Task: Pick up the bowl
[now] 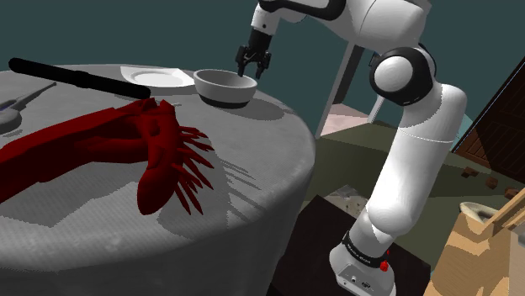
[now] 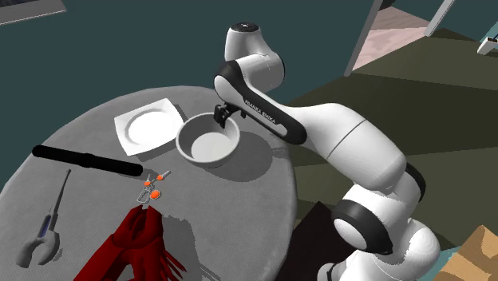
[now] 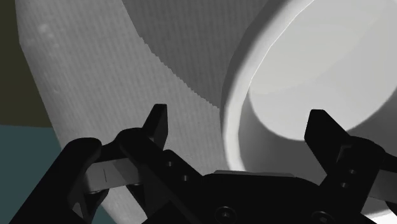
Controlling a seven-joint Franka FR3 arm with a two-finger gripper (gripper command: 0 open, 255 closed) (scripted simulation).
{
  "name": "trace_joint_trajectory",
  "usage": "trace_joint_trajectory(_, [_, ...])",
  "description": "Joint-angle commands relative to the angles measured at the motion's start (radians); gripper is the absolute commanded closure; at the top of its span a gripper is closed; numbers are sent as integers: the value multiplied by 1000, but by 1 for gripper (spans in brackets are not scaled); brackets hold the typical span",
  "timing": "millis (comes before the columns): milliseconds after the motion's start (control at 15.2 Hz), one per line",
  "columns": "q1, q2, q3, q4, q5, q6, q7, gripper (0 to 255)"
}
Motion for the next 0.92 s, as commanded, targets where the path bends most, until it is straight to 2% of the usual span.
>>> trace_joint_trajectory(0, [1, -9, 0, -36, 0, 28, -2, 0])
trace_joint_trajectory(198, [2, -16, 1, -68, -1, 52, -4, 0])
trace_joint_trajectory(264, [2, -16, 1, -68, -1, 52, -4, 255])
trace_joint_trajectory(858, [2, -16, 1, -68, -1, 52, -4, 255])
